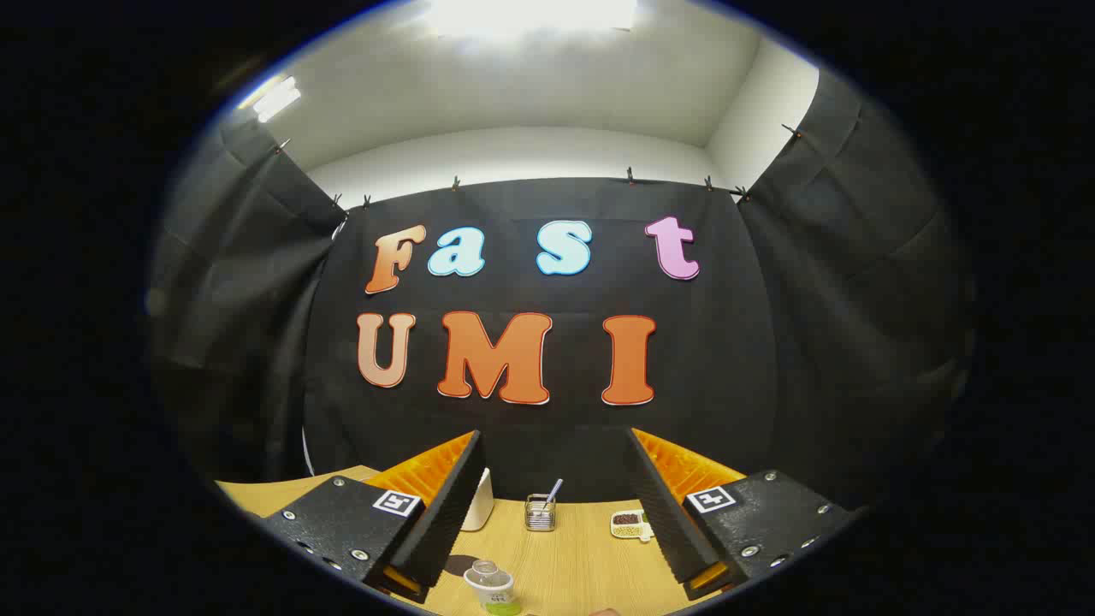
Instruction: Take the bottle from table, then pour the juice into the cup, finally place the bottle on the coaster
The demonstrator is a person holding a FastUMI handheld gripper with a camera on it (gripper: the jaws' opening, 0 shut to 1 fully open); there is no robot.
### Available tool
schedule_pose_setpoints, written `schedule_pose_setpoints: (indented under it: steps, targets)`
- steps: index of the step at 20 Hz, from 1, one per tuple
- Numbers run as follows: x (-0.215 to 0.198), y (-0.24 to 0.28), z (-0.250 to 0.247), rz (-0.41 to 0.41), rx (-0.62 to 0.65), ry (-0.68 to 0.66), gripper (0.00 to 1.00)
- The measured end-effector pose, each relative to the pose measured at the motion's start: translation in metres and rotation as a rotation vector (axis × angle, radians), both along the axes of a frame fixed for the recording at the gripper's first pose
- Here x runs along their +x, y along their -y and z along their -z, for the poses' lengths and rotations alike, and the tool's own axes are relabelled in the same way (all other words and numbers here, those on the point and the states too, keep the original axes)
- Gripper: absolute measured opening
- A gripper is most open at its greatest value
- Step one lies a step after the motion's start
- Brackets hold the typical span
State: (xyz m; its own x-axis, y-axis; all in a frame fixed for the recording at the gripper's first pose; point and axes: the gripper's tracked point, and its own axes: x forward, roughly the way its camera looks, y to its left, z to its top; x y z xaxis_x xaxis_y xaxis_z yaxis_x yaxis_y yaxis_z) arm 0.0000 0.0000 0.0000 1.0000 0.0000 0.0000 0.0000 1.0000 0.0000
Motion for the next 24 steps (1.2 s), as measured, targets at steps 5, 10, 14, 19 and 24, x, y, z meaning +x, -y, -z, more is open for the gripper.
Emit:
schedule_pose_setpoints:
  steps: [5,10,14,19,24]
  targets:
    - [0.000,-0.006,0.001,-0.012,-0.013,-0.001,0.97]
    - [0.001,-0.010,-0.002,-0.016,-0.011,0.005,0.97]
    - [0.001,-0.011,-0.002,-0.020,0.001,0.006,0.97]
    - [0.001,-0.016,0.001,-0.025,-0.005,0.005,0.97]
    - [0.002,-0.021,0.013,-0.035,0.004,-0.017,0.97]
